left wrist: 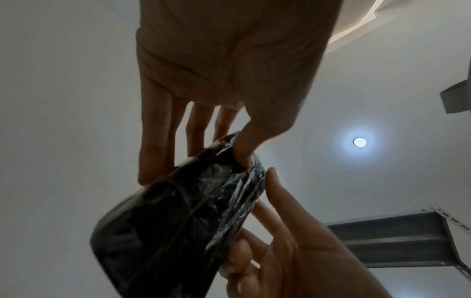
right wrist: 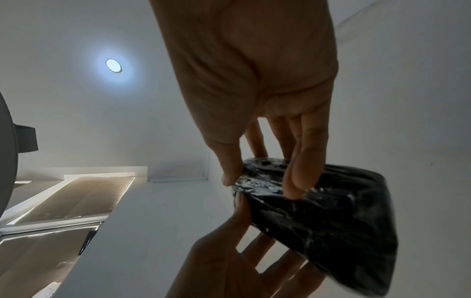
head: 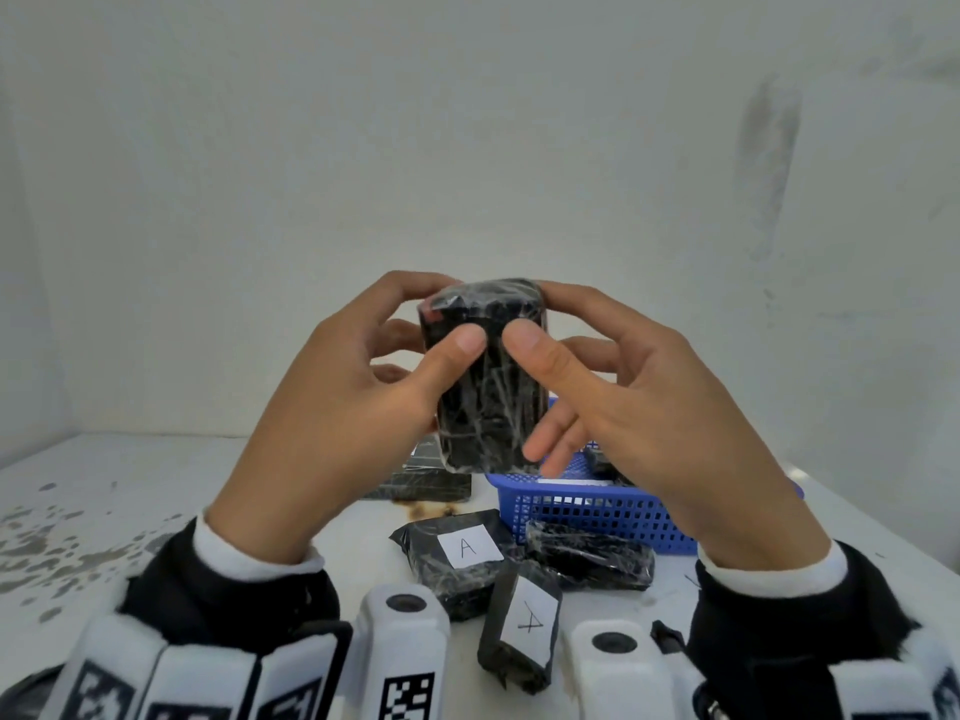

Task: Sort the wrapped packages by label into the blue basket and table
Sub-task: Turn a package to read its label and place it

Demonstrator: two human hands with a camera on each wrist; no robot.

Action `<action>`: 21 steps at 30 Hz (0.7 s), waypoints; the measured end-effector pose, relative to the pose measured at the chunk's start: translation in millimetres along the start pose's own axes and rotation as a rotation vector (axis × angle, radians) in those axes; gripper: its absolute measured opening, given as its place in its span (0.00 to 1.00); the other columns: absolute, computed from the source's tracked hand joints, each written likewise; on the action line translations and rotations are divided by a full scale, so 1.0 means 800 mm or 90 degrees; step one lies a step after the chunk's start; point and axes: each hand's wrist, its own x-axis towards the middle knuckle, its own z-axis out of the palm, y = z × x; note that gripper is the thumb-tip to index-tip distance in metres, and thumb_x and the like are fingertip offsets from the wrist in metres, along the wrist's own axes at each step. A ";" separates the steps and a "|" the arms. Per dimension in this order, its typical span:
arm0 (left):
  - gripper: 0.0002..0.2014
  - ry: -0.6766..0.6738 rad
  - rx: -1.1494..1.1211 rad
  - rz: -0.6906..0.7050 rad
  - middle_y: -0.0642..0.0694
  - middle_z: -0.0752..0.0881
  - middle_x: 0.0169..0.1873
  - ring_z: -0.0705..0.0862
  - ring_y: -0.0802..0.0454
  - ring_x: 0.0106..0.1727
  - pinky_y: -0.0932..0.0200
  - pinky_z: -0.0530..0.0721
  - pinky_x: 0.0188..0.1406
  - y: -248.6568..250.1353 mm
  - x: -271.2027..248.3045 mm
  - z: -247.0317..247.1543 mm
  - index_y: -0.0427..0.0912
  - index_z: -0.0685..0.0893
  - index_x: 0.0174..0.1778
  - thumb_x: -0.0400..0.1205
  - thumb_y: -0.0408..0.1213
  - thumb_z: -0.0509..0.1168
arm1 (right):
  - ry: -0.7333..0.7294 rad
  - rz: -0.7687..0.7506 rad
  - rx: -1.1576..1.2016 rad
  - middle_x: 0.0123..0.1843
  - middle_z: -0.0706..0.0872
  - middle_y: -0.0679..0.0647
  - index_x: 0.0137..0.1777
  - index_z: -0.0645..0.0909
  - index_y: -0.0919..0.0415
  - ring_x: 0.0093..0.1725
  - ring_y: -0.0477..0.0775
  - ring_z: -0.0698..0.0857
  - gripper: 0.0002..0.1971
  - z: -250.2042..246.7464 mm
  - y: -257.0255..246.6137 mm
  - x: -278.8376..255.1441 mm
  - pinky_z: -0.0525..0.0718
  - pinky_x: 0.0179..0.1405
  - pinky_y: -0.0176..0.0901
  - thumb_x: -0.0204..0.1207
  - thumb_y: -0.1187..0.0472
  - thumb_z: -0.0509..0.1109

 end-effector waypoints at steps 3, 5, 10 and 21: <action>0.17 -0.008 -0.001 -0.003 0.50 0.92 0.44 0.92 0.48 0.43 0.42 0.91 0.47 0.000 0.000 0.002 0.63 0.85 0.54 0.70 0.60 0.68 | 0.004 -0.002 -0.001 0.46 0.93 0.50 0.64 0.84 0.40 0.29 0.58 0.91 0.22 -0.003 0.000 0.001 0.90 0.31 0.44 0.69 0.41 0.72; 0.16 -0.019 -0.020 0.000 0.47 0.92 0.44 0.91 0.47 0.45 0.42 0.91 0.48 0.002 -0.001 0.004 0.62 0.85 0.54 0.71 0.58 0.67 | 0.007 -0.001 0.006 0.46 0.93 0.48 0.60 0.85 0.41 0.31 0.59 0.92 0.21 -0.006 -0.001 0.000 0.91 0.35 0.45 0.67 0.39 0.71; 0.19 -0.042 -0.065 -0.017 0.46 0.91 0.47 0.90 0.51 0.51 0.48 0.89 0.56 0.004 -0.002 0.006 0.50 0.87 0.55 0.76 0.57 0.70 | 0.016 -0.017 0.019 0.48 0.93 0.46 0.56 0.86 0.41 0.35 0.59 0.93 0.21 -0.008 0.001 0.000 0.93 0.42 0.48 0.63 0.38 0.71; 0.16 -0.050 -0.085 -0.005 0.45 0.91 0.47 0.89 0.46 0.53 0.47 0.87 0.60 0.004 -0.003 0.009 0.45 0.88 0.52 0.77 0.53 0.70 | 0.024 -0.052 -0.010 0.50 0.92 0.46 0.52 0.87 0.41 0.38 0.57 0.93 0.20 -0.002 0.004 0.001 0.91 0.51 0.62 0.61 0.35 0.72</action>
